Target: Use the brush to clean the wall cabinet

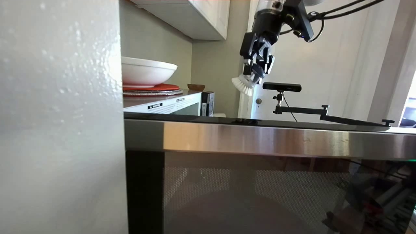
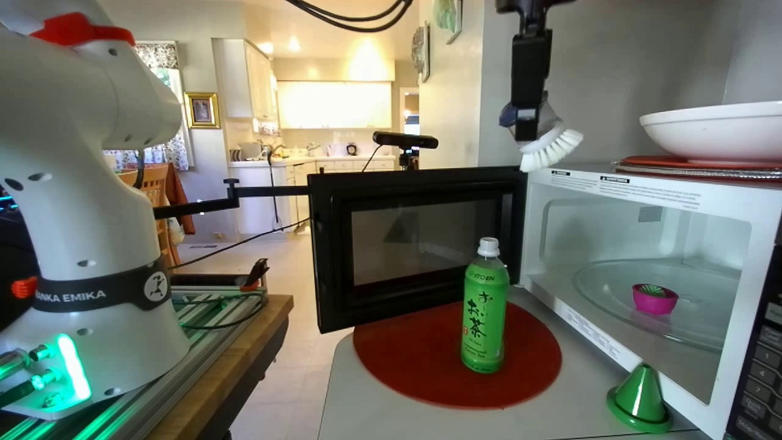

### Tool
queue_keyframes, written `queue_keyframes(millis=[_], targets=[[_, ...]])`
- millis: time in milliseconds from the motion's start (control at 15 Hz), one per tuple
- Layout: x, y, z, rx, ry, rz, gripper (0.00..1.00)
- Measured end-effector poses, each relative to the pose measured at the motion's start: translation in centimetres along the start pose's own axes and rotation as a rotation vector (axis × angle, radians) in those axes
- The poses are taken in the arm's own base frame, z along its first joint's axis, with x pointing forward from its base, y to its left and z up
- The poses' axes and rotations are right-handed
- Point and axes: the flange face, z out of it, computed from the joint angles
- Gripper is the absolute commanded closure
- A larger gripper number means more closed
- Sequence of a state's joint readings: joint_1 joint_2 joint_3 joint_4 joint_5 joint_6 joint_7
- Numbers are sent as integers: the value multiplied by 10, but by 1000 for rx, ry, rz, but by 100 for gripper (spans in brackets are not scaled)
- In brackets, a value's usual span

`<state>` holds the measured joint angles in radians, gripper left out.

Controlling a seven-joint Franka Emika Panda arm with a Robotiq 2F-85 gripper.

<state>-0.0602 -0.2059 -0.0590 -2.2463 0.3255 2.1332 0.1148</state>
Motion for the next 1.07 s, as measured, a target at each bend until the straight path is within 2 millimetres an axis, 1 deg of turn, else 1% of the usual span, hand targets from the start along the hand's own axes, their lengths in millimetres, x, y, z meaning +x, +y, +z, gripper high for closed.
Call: queue_keyframes(millis=[333, 400, 533, 600, 733, 800, 1000, 1067], targets=[[-5, -37, -59, 45, 110, -115, 65], [-4, -43, -69, 52, 124, -127, 40], [-2, -52, -87, 63, 144, -144, 40], [-1, -53, -90, 64, 145, -147, 40], [-1, -53, -88, 63, 142, -148, 40], [0, -53, -87, 62, 141, -151, 65], [0, -54, -88, 62, 147, -154, 65], [2, -58, -94, 66, 162, -161, 65]])
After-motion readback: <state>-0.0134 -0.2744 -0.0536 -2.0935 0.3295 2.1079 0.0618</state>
